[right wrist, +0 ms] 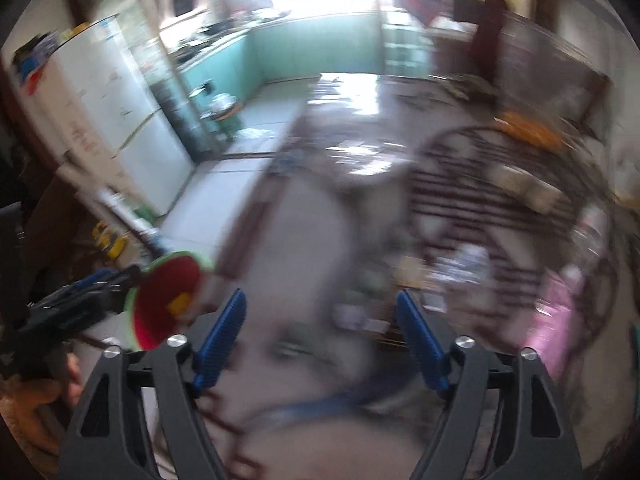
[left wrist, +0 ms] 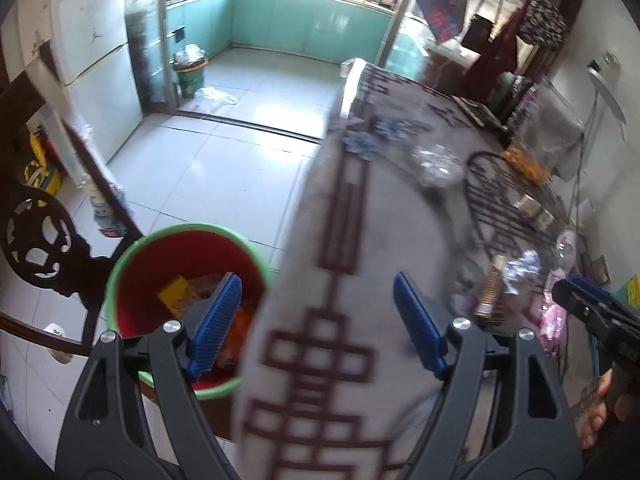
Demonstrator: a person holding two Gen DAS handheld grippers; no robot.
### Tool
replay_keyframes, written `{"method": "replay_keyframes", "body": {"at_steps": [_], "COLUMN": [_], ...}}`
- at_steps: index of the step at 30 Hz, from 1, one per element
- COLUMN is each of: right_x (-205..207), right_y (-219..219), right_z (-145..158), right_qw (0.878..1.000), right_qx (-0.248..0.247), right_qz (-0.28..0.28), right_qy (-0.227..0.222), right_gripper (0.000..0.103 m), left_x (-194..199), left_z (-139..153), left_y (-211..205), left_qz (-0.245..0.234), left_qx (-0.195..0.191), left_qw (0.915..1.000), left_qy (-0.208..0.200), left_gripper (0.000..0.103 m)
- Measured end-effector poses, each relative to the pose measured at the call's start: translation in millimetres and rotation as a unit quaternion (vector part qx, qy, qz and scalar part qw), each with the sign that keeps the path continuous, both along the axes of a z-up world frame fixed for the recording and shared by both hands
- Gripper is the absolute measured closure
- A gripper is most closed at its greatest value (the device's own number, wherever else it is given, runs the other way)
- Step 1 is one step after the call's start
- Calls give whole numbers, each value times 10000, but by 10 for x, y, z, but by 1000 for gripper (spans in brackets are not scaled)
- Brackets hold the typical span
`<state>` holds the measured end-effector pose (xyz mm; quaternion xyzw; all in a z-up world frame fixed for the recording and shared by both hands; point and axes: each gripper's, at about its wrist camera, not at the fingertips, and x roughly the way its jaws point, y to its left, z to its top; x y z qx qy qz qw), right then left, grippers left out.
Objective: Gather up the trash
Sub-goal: 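Grasp the pink bag with the right tool while the left tool reaches crumpled paper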
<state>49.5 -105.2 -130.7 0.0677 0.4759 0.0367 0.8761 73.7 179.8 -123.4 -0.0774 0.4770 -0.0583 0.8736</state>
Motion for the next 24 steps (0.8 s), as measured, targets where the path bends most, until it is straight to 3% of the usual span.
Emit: {"method": "replay_keyframes", "body": {"at_steps": [4, 8, 12, 18, 21, 22, 23, 24], "right_x": [-104, -185, -205, -125, -98, -104, -91, -96], "right_y": [-933, -1619, -1843, -1840, -1846, -1837, -1843, -1872], "right_z": [-257, -608, -850, -1078, -1132, -1128, -1130, -1125], "right_qw": [9944, 9855, 9832, 9864, 9884, 9897, 9904, 9906], "right_qx": [-171, 37, 322, 372, 256, 130, 73, 137], "right_qz": [-1010, -1502, -1412, -811, -569, -450, -351, -276], "right_qy": [276, 791, 1108, 1383, 1386, 1351, 1336, 1332], "right_gripper": [20, 20, 20, 22, 34, 47, 68, 71], "left_x": [-83, -142, -181, -120, -56, -35, -6, 19], "left_z": [20, -18, -23, -44, -115, -143, -188, -217], "left_y": [-531, -1001, -1511, -2111, -2299, -2355, -2431, -2481], "left_qz": [-259, -452, -707, -1012, -1059, -1073, -1097, -1115], "left_qx": [13, -4, -39, -36, -34, -6, 66, 106], "left_qw": [9997, 9989, 9974, 9948, 9942, 9941, 9937, 9935], "left_qy": [-17, 78, 123, 85, 169, 179, 203, 225], "left_gripper": [27, 27, 26, 23, 23, 23, 23, 23]}}
